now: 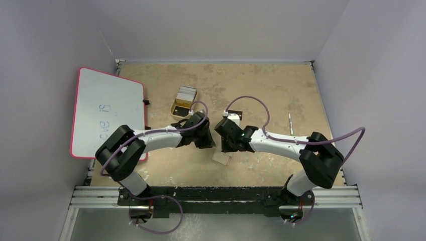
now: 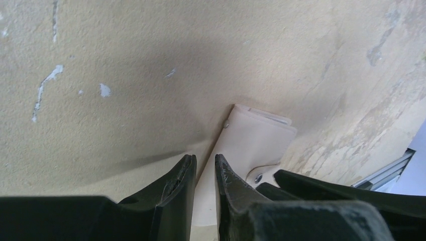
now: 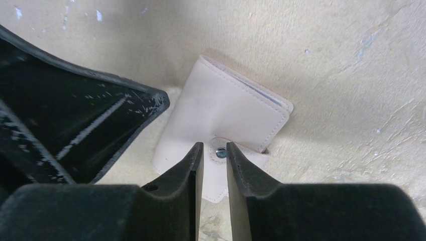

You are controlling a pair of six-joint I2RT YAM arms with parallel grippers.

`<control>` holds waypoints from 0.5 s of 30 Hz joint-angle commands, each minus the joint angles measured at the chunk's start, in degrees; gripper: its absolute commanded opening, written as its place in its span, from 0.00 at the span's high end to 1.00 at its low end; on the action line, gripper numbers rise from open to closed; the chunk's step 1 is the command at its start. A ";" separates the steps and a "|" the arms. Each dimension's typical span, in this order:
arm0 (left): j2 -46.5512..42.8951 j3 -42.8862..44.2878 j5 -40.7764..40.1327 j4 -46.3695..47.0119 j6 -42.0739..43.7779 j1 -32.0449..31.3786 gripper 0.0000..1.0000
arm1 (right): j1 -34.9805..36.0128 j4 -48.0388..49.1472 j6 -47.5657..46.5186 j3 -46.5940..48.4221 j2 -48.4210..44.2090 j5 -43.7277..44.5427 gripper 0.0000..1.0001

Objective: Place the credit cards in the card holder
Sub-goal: Close the card holder at the center of the board.

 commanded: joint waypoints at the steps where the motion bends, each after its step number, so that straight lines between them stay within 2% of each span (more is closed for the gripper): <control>1: -2.12 -1.47 0.38 1.50 1.00 0.39 0.80 | -0.79 -2.21 -2.21 3.11 -1.53 -0.16 0.73; 4: -2.14 -2.29 0.93 2.87 0.41 0.08 0.80 | -0.97 -3.12 -2.25 3.11 -2.00 0.24 0.75; 8: -2.02 -2.92 2.03 4.06 -0.07 -0.58 0.82 | -1.16 -3.53 -2.23 3.16 -2.74 0.09 0.85; 15: -1.90 -3.79 3.75 6.56 -1.53 -1.15 0.86 | -1.41 -1.13 -2.47 1.91 -2.29 -2.26 0.93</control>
